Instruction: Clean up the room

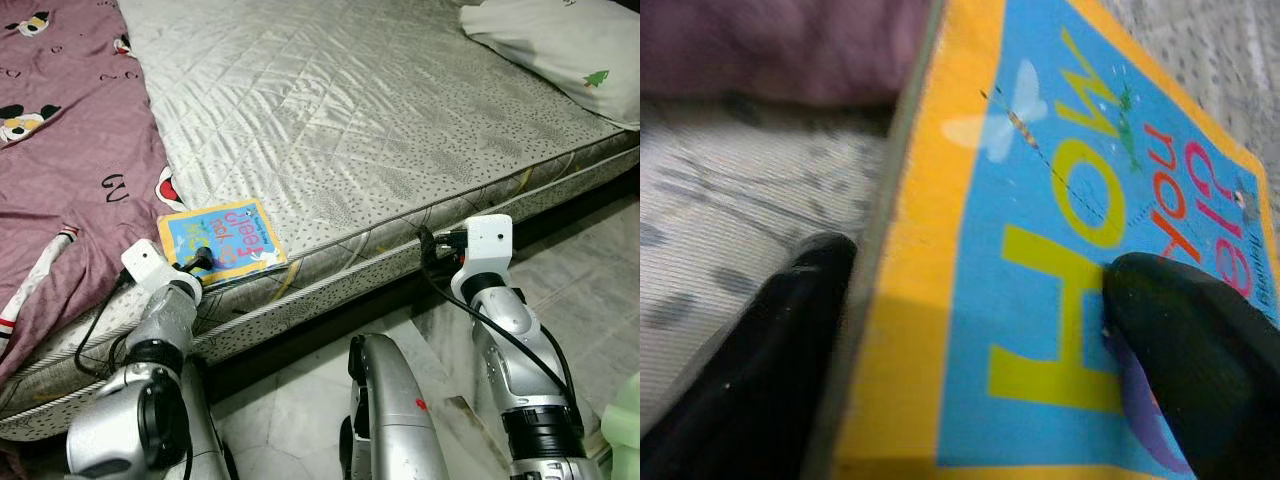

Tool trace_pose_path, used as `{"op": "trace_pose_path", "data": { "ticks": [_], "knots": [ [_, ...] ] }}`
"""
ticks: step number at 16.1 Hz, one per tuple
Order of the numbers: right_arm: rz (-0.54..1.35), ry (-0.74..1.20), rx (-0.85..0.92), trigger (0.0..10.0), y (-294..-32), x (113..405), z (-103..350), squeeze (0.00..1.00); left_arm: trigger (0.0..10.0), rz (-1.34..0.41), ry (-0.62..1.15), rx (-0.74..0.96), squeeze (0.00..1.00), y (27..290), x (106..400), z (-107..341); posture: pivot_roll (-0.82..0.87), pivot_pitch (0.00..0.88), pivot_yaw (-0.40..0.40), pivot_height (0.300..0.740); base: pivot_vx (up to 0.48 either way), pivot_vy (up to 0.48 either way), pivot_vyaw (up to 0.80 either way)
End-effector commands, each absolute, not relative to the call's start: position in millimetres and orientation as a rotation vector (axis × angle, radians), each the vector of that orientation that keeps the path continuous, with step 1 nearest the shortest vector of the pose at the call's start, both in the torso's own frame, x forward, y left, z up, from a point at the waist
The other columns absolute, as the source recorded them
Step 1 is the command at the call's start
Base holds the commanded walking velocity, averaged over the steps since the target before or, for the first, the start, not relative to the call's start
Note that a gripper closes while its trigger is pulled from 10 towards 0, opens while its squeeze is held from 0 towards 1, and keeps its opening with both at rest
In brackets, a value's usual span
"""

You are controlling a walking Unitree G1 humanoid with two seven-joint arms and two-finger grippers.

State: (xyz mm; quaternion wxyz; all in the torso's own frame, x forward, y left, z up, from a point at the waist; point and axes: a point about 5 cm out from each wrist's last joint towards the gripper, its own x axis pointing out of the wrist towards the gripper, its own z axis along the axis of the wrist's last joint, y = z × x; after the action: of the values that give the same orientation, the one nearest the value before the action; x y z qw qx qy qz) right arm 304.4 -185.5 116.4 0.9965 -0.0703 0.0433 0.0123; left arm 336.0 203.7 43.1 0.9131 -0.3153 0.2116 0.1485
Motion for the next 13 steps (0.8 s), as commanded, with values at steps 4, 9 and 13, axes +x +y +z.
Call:
{"op": "trace_pose_path", "data": {
  "ticks": [4,9,13],
  "knots": [
    [0.026,0.042,-0.183,10.0,-188.4,307.2,127.2,0.0,0.0,0.144,0.521,-0.724,0.0,184.4,334.5,35.5,-0.29,0.067,-0.054,0.502,0.0,0.0,0.0],
    [0.025,0.017,-0.189,10.0,-185.5,315.3,131.7,0.0,0.0,0.102,0.536,-0.846,0.0,182.1,329.5,30.0,-0.29,0.038,-0.046,0.502,0.0,0.0,0.0],
    [0.026,0.004,-0.189,10.0,-182.8,318.3,132.7,0.0,0.0,0.098,0.531,-0.865,0.0,179.9,330.6,30.8,-0.28,0.025,-0.035,0.502,0.0,0.0,0.0]
  ]
}}
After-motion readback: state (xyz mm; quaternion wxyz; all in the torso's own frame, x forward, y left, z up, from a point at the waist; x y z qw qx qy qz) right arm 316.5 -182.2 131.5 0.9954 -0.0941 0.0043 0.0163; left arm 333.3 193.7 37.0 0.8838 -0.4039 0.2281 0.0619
